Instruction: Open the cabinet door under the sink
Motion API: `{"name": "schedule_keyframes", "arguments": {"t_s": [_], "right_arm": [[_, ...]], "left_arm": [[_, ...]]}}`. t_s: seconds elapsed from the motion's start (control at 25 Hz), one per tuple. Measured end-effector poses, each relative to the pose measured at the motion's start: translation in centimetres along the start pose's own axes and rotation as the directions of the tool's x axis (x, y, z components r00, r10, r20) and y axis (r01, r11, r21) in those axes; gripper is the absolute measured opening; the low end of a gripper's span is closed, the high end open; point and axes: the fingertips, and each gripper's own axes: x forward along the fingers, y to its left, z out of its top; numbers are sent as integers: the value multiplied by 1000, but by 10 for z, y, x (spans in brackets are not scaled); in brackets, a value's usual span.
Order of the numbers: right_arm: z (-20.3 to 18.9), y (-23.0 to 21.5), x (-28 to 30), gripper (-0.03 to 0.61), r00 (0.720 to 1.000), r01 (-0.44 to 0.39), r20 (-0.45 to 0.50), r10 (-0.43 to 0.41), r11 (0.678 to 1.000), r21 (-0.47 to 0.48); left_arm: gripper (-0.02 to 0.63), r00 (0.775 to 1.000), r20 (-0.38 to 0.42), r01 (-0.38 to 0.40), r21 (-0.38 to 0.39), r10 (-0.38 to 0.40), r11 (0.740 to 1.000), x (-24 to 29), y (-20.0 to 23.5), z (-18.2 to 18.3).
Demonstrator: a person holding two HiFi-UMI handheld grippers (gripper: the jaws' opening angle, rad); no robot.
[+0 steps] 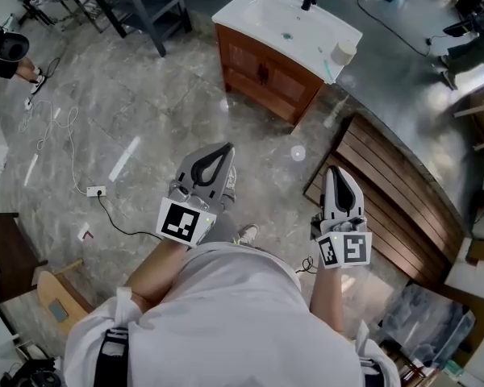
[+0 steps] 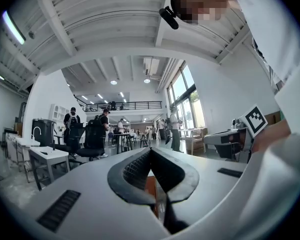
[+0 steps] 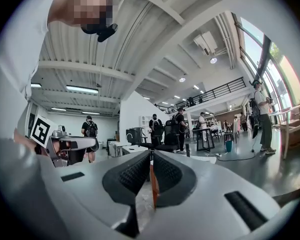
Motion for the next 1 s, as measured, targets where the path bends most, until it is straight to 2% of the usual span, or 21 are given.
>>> {"name": "schedule_keyframes", "arguments": {"t_s": [0.16, 0.4, 0.72, 1.0], "right_arm": [[-10, 1, 41, 46, 1000, -11, -25, 11, 1000, 4], [-13, -11, 129, 46, 998, -6, -67, 6, 1000, -11], [10, -17, 269, 46, 995, -12, -95, 4, 996, -85], [17, -10, 327, 46, 993, 17, -118, -29, 995, -102]], "left_arm": [[12, 1000, -19, -6, -21, 5, 1000, 19, 35, -15], [12, 1000, -29, -2, -58, 0, 998, 81, 110, -32], [12, 1000, 11, 24, -96, -24, 995, 169, 228, -33], [12, 998, 10, 69, -115, -68, 991, 211, 287, -42]]}}
